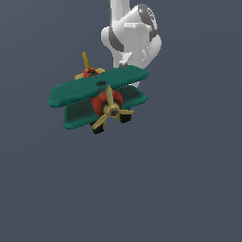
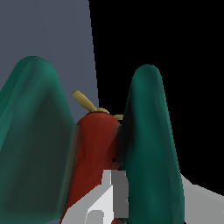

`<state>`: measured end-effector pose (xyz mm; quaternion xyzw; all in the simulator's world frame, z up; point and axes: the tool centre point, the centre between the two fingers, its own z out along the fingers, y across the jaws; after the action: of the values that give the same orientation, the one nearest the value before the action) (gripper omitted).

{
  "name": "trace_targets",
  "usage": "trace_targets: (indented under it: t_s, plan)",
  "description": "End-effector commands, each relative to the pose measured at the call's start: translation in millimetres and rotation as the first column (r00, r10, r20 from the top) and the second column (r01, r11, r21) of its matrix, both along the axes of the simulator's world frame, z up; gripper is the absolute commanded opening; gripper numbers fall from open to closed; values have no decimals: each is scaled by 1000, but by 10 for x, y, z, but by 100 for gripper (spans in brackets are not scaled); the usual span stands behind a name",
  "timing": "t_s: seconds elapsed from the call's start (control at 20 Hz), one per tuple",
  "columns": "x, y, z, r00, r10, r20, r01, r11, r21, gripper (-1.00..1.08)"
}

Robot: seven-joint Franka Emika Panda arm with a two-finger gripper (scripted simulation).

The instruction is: Pick up the object and move it to a goal position.

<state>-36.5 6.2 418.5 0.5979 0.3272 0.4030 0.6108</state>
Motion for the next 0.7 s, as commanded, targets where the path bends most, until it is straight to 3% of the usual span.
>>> trace_targets:
  t_s: [0.0, 0.65]
  plan:
    - [55, -1, 306, 1000, 1, 7, -1, 1000, 0, -100]
    - [261, -18, 1158, 1000, -5, 5, 5, 1000, 1, -100]
